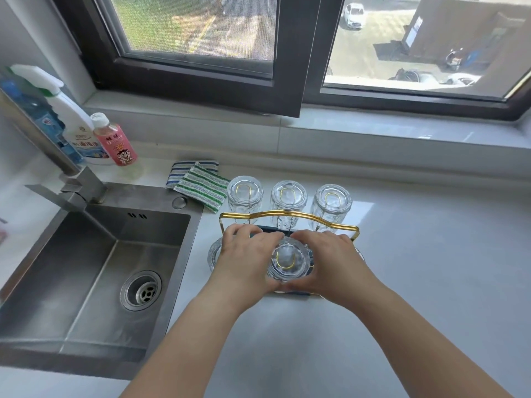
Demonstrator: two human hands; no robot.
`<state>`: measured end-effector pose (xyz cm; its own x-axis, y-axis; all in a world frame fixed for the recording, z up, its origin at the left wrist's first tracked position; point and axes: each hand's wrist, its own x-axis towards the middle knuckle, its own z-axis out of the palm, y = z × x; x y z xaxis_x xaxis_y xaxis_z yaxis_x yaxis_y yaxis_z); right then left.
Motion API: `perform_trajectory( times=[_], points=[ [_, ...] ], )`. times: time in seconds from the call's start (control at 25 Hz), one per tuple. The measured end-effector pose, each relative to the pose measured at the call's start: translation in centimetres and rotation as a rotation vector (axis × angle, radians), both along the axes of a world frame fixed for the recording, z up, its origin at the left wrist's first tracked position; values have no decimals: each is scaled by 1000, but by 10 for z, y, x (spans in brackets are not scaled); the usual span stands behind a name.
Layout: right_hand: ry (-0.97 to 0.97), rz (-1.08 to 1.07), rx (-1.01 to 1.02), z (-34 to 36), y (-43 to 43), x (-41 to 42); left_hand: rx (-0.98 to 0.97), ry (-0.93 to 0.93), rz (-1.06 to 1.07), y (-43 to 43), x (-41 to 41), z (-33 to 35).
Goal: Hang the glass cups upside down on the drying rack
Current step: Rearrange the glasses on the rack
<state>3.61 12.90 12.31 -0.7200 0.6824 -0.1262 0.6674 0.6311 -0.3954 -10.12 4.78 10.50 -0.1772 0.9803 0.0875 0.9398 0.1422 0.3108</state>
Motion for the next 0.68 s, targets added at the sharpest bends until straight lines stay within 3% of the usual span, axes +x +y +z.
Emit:
perform_trajectory(
  times=[0.28,0.44,0.52,0.6,0.68],
  points=[
    [18,31,-10,3,-1,10,-59,-13,0,-3,2,1],
    [229,-84,-71,8,5,45,-49,-5,-51,-4,11,8],
    [303,-161,-113,6,9,69,11,-91,-113,-1,24,12],
    [300,-216,-177,-2,10,88,19,-194,-182,7,41,17],
    [273,-260,-263,-13,10,100,-48,-181,-228,19,55,18]
  ],
)
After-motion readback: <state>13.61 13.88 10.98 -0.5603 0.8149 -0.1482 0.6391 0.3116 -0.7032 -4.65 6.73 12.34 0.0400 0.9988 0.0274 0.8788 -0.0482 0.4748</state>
